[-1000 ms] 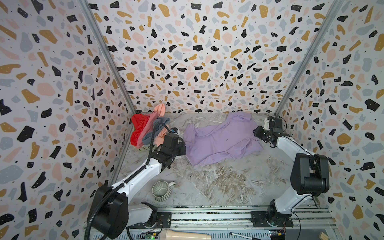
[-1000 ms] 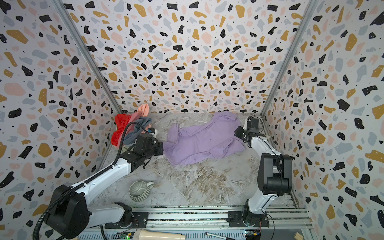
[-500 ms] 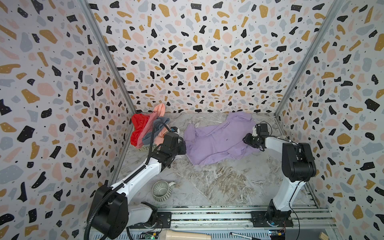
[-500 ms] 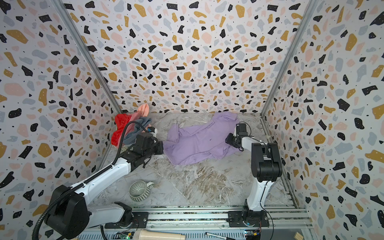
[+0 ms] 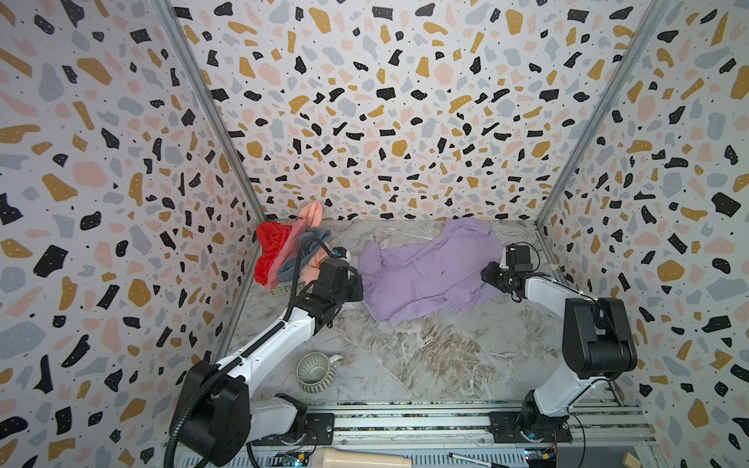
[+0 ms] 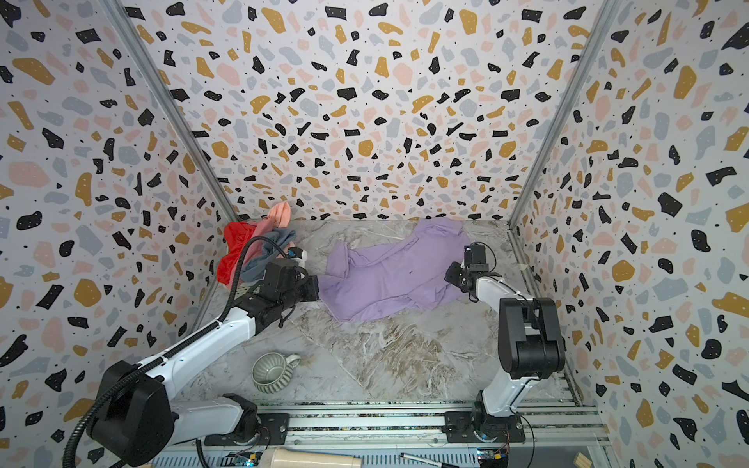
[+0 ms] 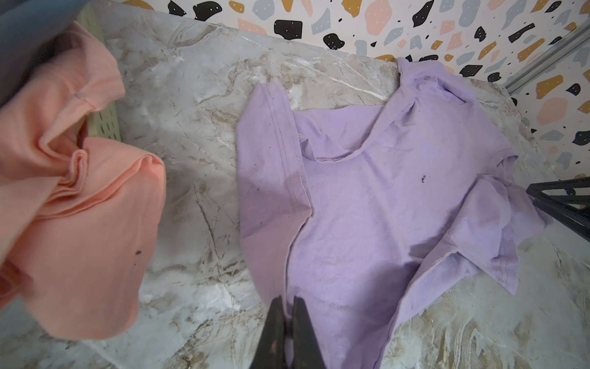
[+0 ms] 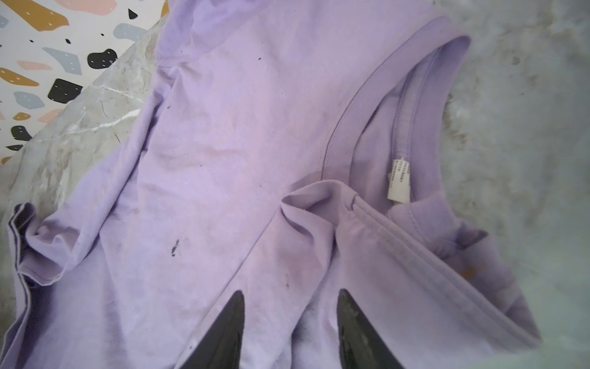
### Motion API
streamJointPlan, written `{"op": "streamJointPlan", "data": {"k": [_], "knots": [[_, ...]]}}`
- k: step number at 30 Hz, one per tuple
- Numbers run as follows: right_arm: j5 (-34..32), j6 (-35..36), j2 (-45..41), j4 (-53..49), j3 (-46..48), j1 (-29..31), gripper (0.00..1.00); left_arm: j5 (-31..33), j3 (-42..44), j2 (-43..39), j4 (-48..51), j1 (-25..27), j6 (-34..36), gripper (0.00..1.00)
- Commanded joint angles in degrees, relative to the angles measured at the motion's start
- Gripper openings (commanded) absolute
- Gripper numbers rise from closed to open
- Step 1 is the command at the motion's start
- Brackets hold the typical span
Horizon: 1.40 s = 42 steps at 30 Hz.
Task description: Fold and stack the t-shirts
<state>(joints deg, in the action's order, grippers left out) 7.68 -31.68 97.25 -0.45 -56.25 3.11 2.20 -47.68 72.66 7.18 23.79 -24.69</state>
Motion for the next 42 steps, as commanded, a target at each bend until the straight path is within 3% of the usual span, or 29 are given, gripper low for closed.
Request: {"op": "streamJointPlan", "data": {"k": [1,6,10,16,20,25,28,30,35,42], "knots": [[1.13,-1.3,2.56,1.7,-0.16,-0.11,0.47,-0.61,-0.31,-0.67,-2.55,-0.17,0.16,0.0],[1.24,-1.69,5.17,2.49,-2.25,-0.02,0.46,0.5,0.74,-2.64,-1.99,-0.19,0.17,0.0],[1.67,-1.89,6.69,2.06,-4.31,0.13,0.53,0.85,1.17,-3.49,-1.99,-0.21,-0.01,0.0],[2.71,-0.93,7.58,2.7,-8.98,3.6,0.29,1.12,1.27,-3.58,-2.08,-0.24,-0.07,0.0],[4.06,-1.76,10.02,2.99,-13.5,6.15,0.22,1.76,1.45,-4.17,-1.91,-0.24,-0.1,0.0],[5.19,0.72,12.52,1.55,-20.48,10.86,0.3,2.45,1.28,-4.48,-1.22,-0.24,0.24,0.0],[3.71,2.48,12.11,-0.99,-22.13,10.67,0.37,2.54,1.35,-4.85,-1.12,-0.26,0.09,0.0],[1.66,3.07,9.71,-2.4,-20.22,9.38,0.48,2.55,1.69,-5.38,-1.12,-0.3,-0.01,0.0],[0.2,1.9,2.16,-3.74,-10.96,4.8,0.53,2.39,1.85,-5.1,-1.29,-0.3,-0.01,0.0],[-1.02,3.11,1.44,-5.65,-6.95,3.18,0.58,0.79,0.96,-4.19,-1.83,-0.28,-0.05,0.0]]}}
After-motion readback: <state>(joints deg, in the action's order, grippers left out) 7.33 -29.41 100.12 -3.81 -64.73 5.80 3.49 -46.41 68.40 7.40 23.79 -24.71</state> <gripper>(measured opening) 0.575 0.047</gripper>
